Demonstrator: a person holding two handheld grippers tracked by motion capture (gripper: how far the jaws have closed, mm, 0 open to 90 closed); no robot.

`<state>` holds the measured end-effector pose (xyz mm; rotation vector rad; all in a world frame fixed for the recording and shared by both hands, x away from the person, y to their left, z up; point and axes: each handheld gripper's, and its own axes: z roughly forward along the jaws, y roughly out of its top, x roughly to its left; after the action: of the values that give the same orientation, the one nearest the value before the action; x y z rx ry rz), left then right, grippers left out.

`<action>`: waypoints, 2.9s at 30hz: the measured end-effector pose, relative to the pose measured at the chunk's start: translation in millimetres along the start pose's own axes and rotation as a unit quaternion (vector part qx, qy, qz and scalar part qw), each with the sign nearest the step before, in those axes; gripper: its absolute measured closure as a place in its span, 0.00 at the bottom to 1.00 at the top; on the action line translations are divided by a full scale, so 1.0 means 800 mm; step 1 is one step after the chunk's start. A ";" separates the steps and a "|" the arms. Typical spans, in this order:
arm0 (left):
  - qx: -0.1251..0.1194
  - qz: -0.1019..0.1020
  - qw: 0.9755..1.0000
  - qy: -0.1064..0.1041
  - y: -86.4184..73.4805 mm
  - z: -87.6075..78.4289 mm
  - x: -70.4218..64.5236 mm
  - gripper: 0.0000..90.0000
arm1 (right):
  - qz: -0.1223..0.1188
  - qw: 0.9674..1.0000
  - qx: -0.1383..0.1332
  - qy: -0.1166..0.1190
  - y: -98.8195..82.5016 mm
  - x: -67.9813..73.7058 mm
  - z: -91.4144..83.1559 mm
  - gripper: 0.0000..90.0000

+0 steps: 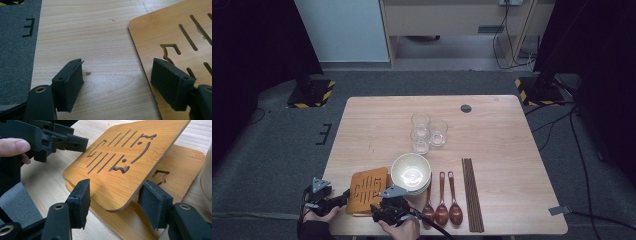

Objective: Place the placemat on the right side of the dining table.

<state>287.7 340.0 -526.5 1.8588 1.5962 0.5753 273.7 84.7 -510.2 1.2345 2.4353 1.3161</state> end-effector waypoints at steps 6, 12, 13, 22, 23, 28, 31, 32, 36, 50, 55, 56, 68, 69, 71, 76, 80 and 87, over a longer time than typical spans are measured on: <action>0.000 0.001 1.000 0.000 0.000 0.000 0.000 0.27 | 0.010 1.000 -0.004 0.004 0.001 -0.001 0.000 0.46; 0.000 0.001 1.000 0.000 0.000 0.000 0.000 0.27 | 0.019 1.000 -0.010 -0.007 0.001 0.000 0.003 0.48; 0.000 0.001 1.000 0.000 0.000 0.000 0.000 0.27 | 0.021 1.000 -0.010 -0.007 0.000 0.000 0.004 0.48; -0.002 -0.003 1.000 -0.002 0.000 0.000 0.001 0.27 | 0.034 0.999 -0.008 -0.011 0.000 0.000 0.010 0.47; -0.003 -0.005 1.000 -0.003 0.000 0.000 0.001 0.27 | 0.036 0.999 -0.005 -0.009 0.000 0.001 0.011 0.47; -0.004 -0.008 1.000 -0.004 0.000 0.000 0.002 0.27 | 0.045 0.999 -0.006 -0.009 0.002 -0.001 0.013 0.50; -0.006 -0.010 1.000 -0.006 -0.001 0.000 0.002 0.27 | 0.051 0.999 -0.013 -0.005 0.004 -0.001 0.009 0.55; -0.006 -0.011 1.000 -0.006 -0.001 0.000 0.002 0.27 | 0.048 0.999 -0.018 -0.005 0.004 0.000 0.008 0.56; -0.007 -0.013 1.000 -0.007 -0.001 0.000 0.002 0.27 | 0.046 0.999 -0.030 -0.004 0.008 0.004 0.003 0.60; -0.034 -0.051 0.998 -0.005 0.001 -0.008 0.009 0.26 | 0.059 0.998 -0.031 0.015 0.011 0.000 -0.007 0.73; -0.042 -0.061 0.997 -0.009 0.002 -0.009 0.010 0.26 | 0.063 0.997 -0.033 0.021 0.011 -0.002 -0.010 0.76; -0.043 -0.062 0.997 -0.009 0.002 -0.010 0.010 0.26 | 0.064 0.997 -0.034 0.022 0.011 -0.002 -0.010 0.77; -0.075 -0.074 0.994 -0.014 0.003 -0.019 0.014 0.23 | 0.068 0.996 -0.034 0.040 0.012 -0.006 -0.014 0.85; -0.079 -0.075 0.994 -0.014 0.003 -0.020 0.014 0.23 | 0.069 0.996 -0.033 0.040 0.011 -0.007 -0.014 0.85; -0.084 -0.075 0.994 -0.016 0.003 -0.021 0.014 0.22 | 0.070 0.996 -0.034 0.045 0.011 -0.008 -0.015 0.87; -0.090 -0.072 0.993 -0.019 0.004 -0.022 0.014 0.22 | 0.077 0.995 -0.038 0.058 0.011 -0.010 -0.016 0.92; -0.091 -0.072 0.993 -0.019 0.004 -0.022 0.014 0.22 | 0.074 0.994 -0.037 0.069 0.010 -0.009 -0.015 0.95; -0.092 -0.071 0.993 -0.019 0.004 -0.023 0.014 0.22 | 0.068 0.993 -0.040 0.086 0.011 -0.007 -0.014 0.97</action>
<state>279.6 353.9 -512.1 1.5978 1.5804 0.5990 277.5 76.1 -498.1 1.3400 2.4187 1.6044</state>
